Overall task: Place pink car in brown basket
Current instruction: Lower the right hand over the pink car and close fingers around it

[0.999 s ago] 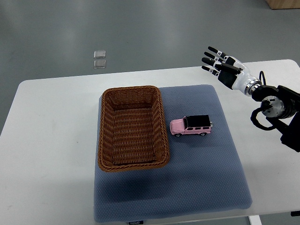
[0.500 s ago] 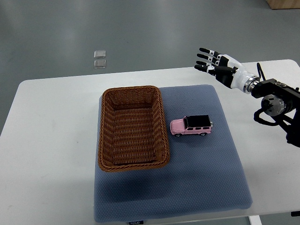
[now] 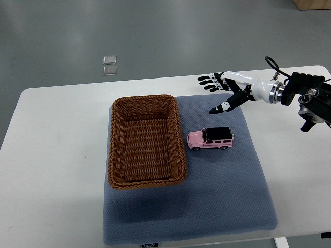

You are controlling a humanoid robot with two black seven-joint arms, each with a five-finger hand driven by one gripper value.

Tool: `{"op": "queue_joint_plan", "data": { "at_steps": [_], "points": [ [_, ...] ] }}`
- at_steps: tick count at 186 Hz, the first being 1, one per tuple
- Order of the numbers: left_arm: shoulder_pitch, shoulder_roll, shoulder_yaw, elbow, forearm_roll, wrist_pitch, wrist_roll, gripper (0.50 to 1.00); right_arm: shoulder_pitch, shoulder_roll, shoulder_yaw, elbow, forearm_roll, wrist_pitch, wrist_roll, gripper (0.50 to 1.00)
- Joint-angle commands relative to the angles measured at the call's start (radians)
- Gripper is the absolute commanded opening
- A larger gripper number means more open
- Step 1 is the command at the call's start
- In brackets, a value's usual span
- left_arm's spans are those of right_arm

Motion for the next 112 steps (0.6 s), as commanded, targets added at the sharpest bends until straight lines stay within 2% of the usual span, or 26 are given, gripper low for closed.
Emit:
{"op": "queue_joint_plan", "data": {
  "at_steps": [1,31,66,87,112],
  "points": [
    [0.000,0.000,0.001,0.000,0.000,0.001,0.000,1.000,0.000,-0.046,-0.004,0.049,-0.093,0.059,0.020,0.921],
    [0.000,0.000,0.001,0.000,0.000,0.001,0.000,1.000,-0.001,-0.065,-0.050,0.076,-0.190,0.054,0.018,0.921],
    [0.000,0.000,0.001,0.000,0.000,0.001,0.000,1.000,-0.033,-0.066,-0.060,0.118,-0.212,0.000,0.018,0.921],
    [0.000,0.000,0.001,0.000,0.000,0.001,0.000,1.000,-0.055,-0.054,-0.067,0.125,-0.241,-0.090,0.018,0.919],
    [0.000,0.000,0.001,0.000,0.000,0.001,0.000,1.000,-0.079,-0.049,-0.118,0.125,-0.274,-0.162,0.018,0.919]
  ]
}}
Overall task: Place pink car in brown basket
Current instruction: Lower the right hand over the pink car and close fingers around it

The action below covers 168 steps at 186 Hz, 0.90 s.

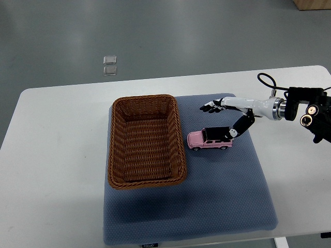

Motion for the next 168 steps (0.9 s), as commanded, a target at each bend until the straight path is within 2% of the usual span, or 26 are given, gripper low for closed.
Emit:
{"op": "queue_joint_plan", "data": {
  "at_steps": [1,72,95,142,157,168],
  "points": [
    [0.000,0.000,0.000,0.000,0.000,0.000,0.000,1.000,-0.015,0.003,-0.034,0.001,-0.021,-0.051,0.000,0.919],
    [0.000,0.000,0.000,0.000,0.000,0.000,0.000,1.000,-0.032,0.010,-0.059,0.001,-0.022,-0.120,-0.003,0.901],
    [0.000,0.000,0.000,0.000,0.000,-0.001,0.000,1.000,-0.038,0.026,-0.060,0.001,-0.022,-0.120,-0.005,0.832],
    [0.000,0.000,0.000,0.000,0.000,0.000,0.000,1.000,-0.042,0.031,-0.082,0.001,-0.025,-0.122,-0.007,0.789],
    [0.000,0.000,0.000,0.000,0.000,-0.001,0.000,1.000,-0.042,0.031,-0.082,0.001,-0.025,-0.122,-0.007,0.725],
    [0.000,0.000,0.000,0.000,0.000,0.000,0.000,1.000,-0.042,0.031,-0.082,0.001,-0.027,-0.122,-0.007,0.703]
  ]
}}
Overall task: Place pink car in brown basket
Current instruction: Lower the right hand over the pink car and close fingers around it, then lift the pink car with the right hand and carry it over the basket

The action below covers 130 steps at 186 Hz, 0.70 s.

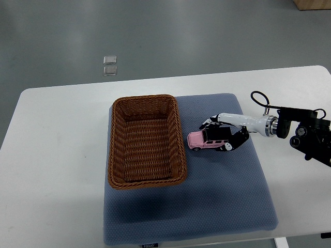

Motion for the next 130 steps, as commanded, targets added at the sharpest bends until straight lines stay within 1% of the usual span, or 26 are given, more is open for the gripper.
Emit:
{"op": "queue_joint_plan", "data": {
  "at_steps": [1,7,12,19,34,45,57,70,79,84,130],
  "points": [
    [0.000,0.000,0.000,0.000,0.000,0.001,0.000,1.000,0.000,0.000,-0.001,0.000,-0.002,0.000,0.000,0.703],
    [0.000,0.000,0.000,0.000,0.000,0.001,0.000,1.000,0.000,0.000,-0.002,0.000,-0.008,0.000,0.000,0.686],
    [0.000,0.000,0.000,0.000,0.000,-0.001,0.000,1.000,0.000,0.000,-0.001,0.000,-0.011,0.000,0.000,0.682],
    [0.000,0.000,0.000,0.000,0.000,0.001,0.000,1.000,-0.002,0.000,-0.002,-0.002,-0.019,0.000,0.000,0.656],
    [0.000,0.000,0.000,0.000,0.000,0.001,0.000,1.000,-0.002,0.000,-0.002,-0.002,-0.026,-0.001,0.000,0.646],
    [0.000,0.000,0.000,0.000,0.000,0.001,0.000,1.000,-0.003,0.000,-0.002,-0.002,-0.029,-0.001,0.000,0.617],
    [0.000,0.000,0.000,0.000,0.000,0.001,0.000,1.000,-0.002,0.000,-0.002,-0.002,-0.029,-0.001,0.000,0.607],
    [0.000,0.000,0.000,0.000,0.000,-0.001,0.000,1.000,-0.002,0.000,-0.002,-0.003,-0.029,-0.013,0.000,0.552],
    [0.000,0.000,0.000,0.000,0.000,0.001,0.000,1.000,0.000,0.000,-0.002,-0.003,-0.029,-0.020,0.001,0.529],
    [0.000,0.000,0.000,0.000,0.000,0.001,0.000,1.000,0.001,-0.001,-0.001,-0.003,-0.029,-0.021,0.001,0.503],
    [0.000,0.000,0.000,0.000,0.000,0.001,0.000,1.000,0.011,-0.017,0.013,-0.003,-0.023,-0.023,0.011,0.500]
  ]
}}
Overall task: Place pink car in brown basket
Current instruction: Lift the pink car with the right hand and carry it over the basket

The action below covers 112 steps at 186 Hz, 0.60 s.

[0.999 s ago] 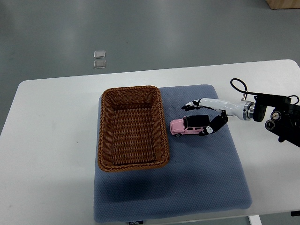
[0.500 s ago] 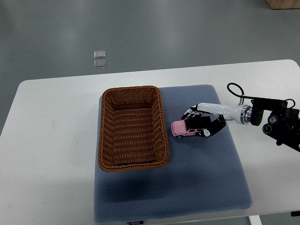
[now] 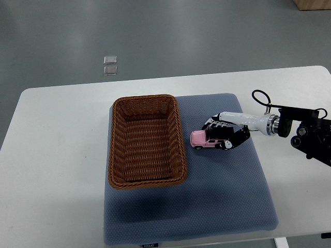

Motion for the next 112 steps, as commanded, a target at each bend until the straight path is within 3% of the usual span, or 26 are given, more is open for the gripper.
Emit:
{"op": "queue_joint_plan", "data": {
  "at_steps": [1,55,112],
  "points": [
    [0.000,0.000,0.000,0.000,0.000,0.000,0.000,1.000,0.005,-0.007,0.011,0.000,0.004,0.000,0.005,0.500],
    [0.000,0.000,0.000,0.000,0.000,-0.001,0.000,1.000,0.046,-0.013,0.082,-0.002,0.027,0.006,0.011,0.500],
    [0.000,0.000,0.000,0.000,0.000,0.000,0.000,1.000,0.173,0.107,0.077,-0.011,0.085,0.010,0.005,0.500]
  ]
}}
